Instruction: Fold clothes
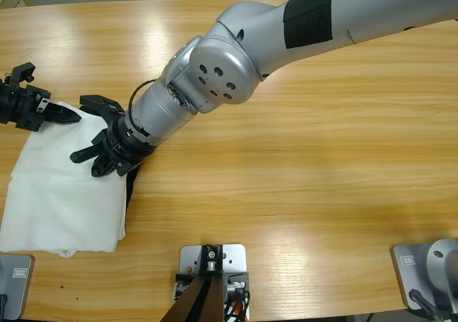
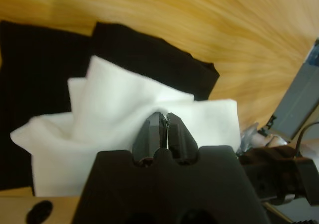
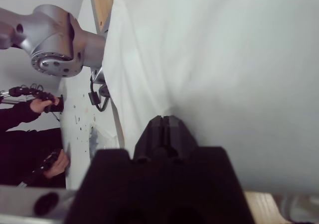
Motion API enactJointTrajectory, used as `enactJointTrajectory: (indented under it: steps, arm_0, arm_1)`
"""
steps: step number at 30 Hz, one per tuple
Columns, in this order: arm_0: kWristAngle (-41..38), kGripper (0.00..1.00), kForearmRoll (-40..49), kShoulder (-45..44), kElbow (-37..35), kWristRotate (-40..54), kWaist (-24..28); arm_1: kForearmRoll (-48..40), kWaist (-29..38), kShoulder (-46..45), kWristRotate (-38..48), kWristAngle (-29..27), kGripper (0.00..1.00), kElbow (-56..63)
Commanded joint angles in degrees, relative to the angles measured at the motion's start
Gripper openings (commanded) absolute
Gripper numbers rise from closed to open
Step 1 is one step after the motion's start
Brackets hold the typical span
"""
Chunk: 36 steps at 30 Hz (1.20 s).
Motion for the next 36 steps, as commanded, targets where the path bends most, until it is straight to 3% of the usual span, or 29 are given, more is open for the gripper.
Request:
enactJointTrajectory:
  steps: [1,6,9,10,11,12,13,14,15,18,22,27,30,33,36]
  arm_0:
    - [-0.1,0.0,-6.9,8.0,-0.5,1.0,3.0]
    - [-0.6,0.0,-14.4,11.9,-0.4,0.7,3.1]
    - [-3.2,0.02,-16.8,2.1,-0.8,0.3,2.8]
    - [-3.3,0.25,-16.9,-1.2,-0.9,0.4,2.8]
    - [-3.2,0.689,-16.8,-5.6,-1.1,0.5,3.0]
    - [-3.2,0.937,-16.8,-10.8,-1.2,0.6,3.7]
    - [-3.2,0.982,-16.5,-14.5,-1.2,0.7,4.3]
    - [-3.1,0.991,-15.7,-18.0,-1.1,0.7,4.9]
    - [-3.2,0.991,-15.1,-21.3,-0.8,0.7,5.3]
    - [-3.7,0.991,-12.7,-29.1,1.4,2.0,3.9]
    - [-1.2,0.987,-3.2,-34.5,2.8,14.6,-3.4]
    - [17.2,0.97,19.0,-34.7,-3.9,38.5,-19.7]
    - [27.1,0.802,30.4,-31.6,-8.4,50.2,-25.2]
    - [31.2,0.61,32.4,-28.7,-8.5,59.2,-26.7]
    - [34.6,0.605,32.3,-22.4,-9.3,64.4,-29.3]
  arm_1:
    - [1.2,-0.8,3.7,0.6,0.9,0.0,1.8]
    - [2.2,-1.6,1.7,0.5,0.8,0.0,2.6]
    - [2.4,-1.8,0.9,0.1,0.6,0.0,3.4]
    - [2.4,-1.8,0.8,0.1,0.5,0.0,3.4]
    - [2.3,-1.8,0.3,0.0,-0.1,0.0,3.4]
    - [2.3,-1.8,-0.5,0.1,-1.3,0.0,3.3]
    - [2.3,-1.8,-1.6,0.1,-2.7,0.0,3.2]
    - [2.3,-1.8,-3.4,0.1,-4.2,0.603,3.1]
    - [2.2,-1.8,-5.0,0.1,-5.5,0.975,3.0]
    - [2.8,-1.8,-11.2,0.1,-12.4,1.0,2.8]
    - [11.8,-1.8,-20.1,-1.1,-22.3,1.0,2.5]
    - [31.4,-1.7,-26.7,-9.6,-33.2,1.0,2.3]
    - [40.5,-1.7,-30.2,-12.9,-39.4,1.0,3.2]
    - [42.1,-1.7,-34.0,-12.8,-41.7,1.0,6.6]
    - [41.5,-1.7,-38.1,-10.4,-42.5,1.0,12.4]
